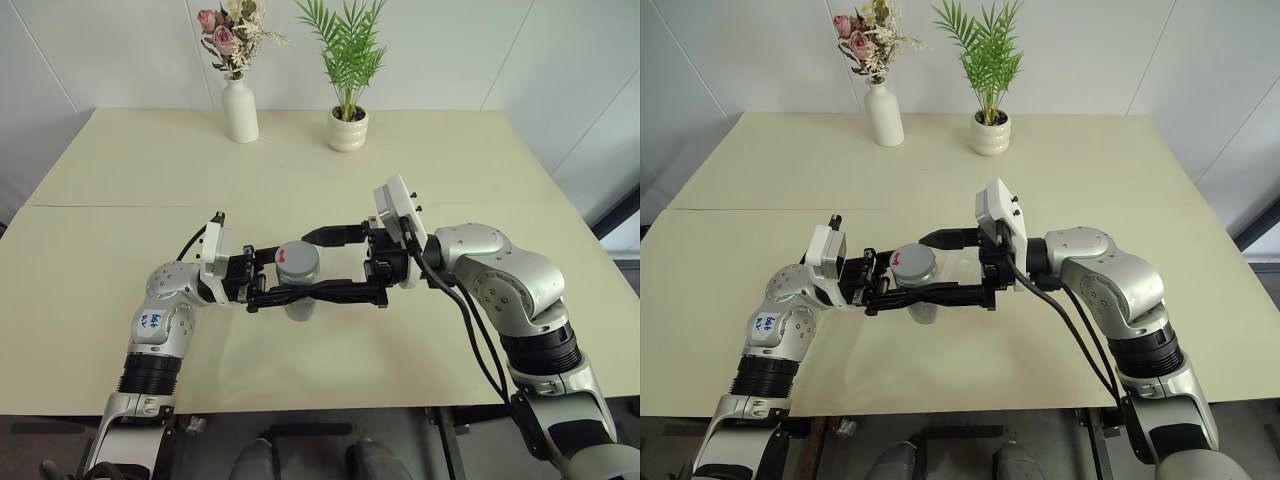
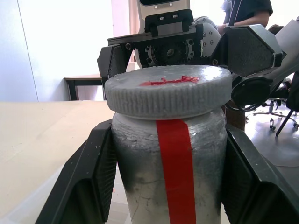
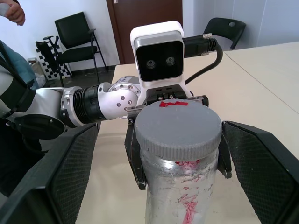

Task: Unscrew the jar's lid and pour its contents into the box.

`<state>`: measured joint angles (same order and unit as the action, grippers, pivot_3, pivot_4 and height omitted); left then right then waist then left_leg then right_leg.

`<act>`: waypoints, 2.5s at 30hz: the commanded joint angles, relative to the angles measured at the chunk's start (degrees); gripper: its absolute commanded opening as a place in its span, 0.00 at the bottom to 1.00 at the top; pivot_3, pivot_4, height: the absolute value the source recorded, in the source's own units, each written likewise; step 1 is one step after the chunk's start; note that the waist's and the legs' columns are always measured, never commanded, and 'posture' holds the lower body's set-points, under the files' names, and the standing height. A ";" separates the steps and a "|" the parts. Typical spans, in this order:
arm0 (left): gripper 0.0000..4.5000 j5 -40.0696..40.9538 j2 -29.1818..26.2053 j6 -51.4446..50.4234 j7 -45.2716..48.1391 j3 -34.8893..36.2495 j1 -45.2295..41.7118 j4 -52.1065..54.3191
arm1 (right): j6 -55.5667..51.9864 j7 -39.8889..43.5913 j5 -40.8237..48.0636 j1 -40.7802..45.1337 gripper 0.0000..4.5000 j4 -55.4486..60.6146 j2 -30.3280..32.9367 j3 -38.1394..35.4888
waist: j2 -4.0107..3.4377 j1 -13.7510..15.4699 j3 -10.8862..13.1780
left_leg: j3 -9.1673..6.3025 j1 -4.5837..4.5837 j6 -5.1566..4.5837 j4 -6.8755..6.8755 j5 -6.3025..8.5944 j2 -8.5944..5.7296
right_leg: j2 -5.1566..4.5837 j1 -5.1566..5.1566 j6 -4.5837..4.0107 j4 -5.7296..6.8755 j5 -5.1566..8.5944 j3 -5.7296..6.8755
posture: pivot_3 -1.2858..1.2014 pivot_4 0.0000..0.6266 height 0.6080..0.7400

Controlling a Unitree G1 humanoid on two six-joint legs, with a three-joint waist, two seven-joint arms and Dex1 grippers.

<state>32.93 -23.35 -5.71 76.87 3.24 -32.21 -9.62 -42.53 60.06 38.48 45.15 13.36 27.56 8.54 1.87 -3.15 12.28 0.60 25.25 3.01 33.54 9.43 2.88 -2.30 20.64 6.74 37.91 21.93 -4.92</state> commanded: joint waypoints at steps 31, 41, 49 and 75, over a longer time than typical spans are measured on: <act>0.56 0.41 -0.19 0.62 -0.44 0.31 -0.19 2.08 | 0.65 -0.83 -3.01 4.15 0.85 -3.23 -5.51 2.05 | 0.00 -0.02 0.00 | 0.00 0.00 0.00 -0.01 0.00 0.00 | 0.00 0.01 0.00 0.01 0.00 0.00 | 0.52 0.24 1.00; 0.56 0.55 -0.47 0.25 -0.45 0.34 0.08 2.53 | 1.28 -1.13 -3.45 3.98 0.65 -3.08 -6.35 1.67 | 0.00 -0.02 0.00 | 0.01 0.00 0.00 -0.01 0.00 0.00 | 0.00 0.01 0.00 0.00 0.00 0.00 | 0.52 0.24 1.00; 0.56 -0.27 -1.40 0.62 1.11 -0.63 0.74 2.52 | 1.55 -1.92 -0.62 6.36 0.65 -3.72 -7.87 -2.36 | -0.01 -0.08 0.01 | 0.01 0.00 0.00 -0.02 0.00 0.00 | 0.00 0.01 0.00 0.01 0.00 0.00 | 0.52 0.24 1.00; 0.56 0.31 -3.32 1.38 -1.77 2.28 0.45 2.13 | 11.70 -13.15 -8.81 -21.61 0.65 -4.81 10.83 -26.33 | -0.02 1.12 0.01 | 0.13 0.01 -0.07 -0.16 0.04 -0.01 | 0.00 0.01 0.00 -0.21 0.00 -0.10 | 0.52 0.24 1.00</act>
<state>32.72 -26.18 -5.09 75.15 4.51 -30.68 -7.79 -34.05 48.69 30.94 25.81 7.63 38.28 -15.22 1.85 -2.02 12.29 0.74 25.25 2.94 33.43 9.48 2.86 -2.29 20.63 6.75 37.69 21.93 -5.03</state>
